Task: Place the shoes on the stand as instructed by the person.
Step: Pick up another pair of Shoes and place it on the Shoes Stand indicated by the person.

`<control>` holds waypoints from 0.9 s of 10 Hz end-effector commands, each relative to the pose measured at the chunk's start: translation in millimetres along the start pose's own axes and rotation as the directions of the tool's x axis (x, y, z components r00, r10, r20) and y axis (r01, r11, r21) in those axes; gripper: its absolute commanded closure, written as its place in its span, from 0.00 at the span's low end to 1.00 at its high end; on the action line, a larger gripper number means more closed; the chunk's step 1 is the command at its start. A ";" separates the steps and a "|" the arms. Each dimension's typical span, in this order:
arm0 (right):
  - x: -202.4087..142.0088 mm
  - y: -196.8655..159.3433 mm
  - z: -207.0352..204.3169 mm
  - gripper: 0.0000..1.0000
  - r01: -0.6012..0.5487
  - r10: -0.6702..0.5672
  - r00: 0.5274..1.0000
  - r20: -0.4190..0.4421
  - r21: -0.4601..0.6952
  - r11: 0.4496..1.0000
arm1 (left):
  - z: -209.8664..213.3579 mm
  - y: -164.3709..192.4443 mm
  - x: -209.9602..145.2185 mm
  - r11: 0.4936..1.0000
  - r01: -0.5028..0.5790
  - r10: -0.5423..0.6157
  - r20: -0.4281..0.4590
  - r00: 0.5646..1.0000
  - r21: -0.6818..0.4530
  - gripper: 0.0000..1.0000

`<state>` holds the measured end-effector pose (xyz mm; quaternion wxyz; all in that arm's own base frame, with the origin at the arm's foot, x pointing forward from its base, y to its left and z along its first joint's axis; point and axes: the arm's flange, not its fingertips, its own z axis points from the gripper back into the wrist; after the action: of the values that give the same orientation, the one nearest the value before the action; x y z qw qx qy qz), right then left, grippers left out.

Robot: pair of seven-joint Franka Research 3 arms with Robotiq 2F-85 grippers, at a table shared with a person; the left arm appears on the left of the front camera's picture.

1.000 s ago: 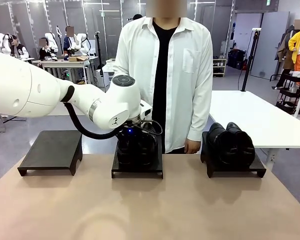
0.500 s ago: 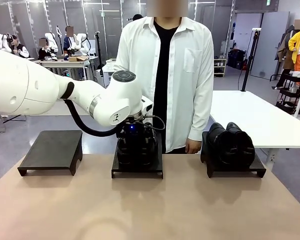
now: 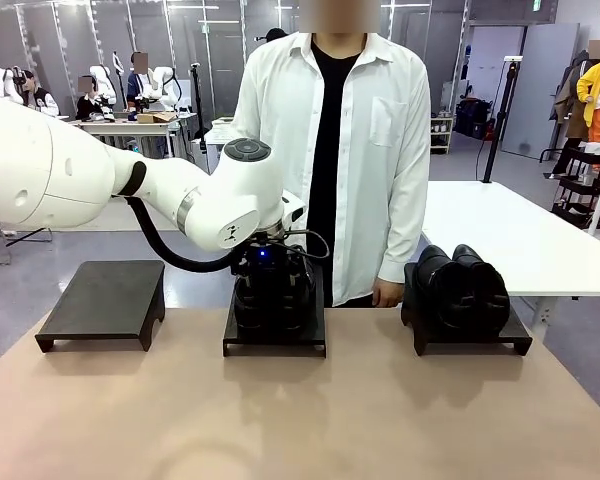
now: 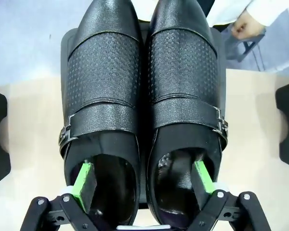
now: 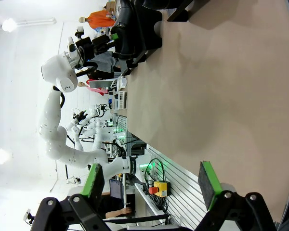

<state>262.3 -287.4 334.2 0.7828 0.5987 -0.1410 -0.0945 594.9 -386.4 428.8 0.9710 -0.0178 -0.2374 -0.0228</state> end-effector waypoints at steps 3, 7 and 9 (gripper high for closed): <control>-3.2 2.1 -0.8 0.00 -0.007 0.007 1.000 -0.004 -0.011 1.000 | -1.2 -0.6 0.8 1.000 0.000 0.000 0.004 1.000 -0.004 0.00; -3.2 2.1 -0.8 0.00 -0.007 0.007 1.000 -0.004 -0.011 1.000 | -1.2 -0.6 0.8 1.000 0.000 0.000 0.004 1.000 -0.004 0.00; -3.2 2.1 -0.8 0.00 -0.007 0.007 1.000 -0.004 -0.011 1.000 | -1.2 -0.6 0.8 1.000 0.000 0.000 0.004 1.000 -0.004 0.00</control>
<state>262.3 -287.4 334.2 0.7828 0.5987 -0.1409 -0.0945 595.2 -386.6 428.3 0.9710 -0.0178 -0.2373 -0.0228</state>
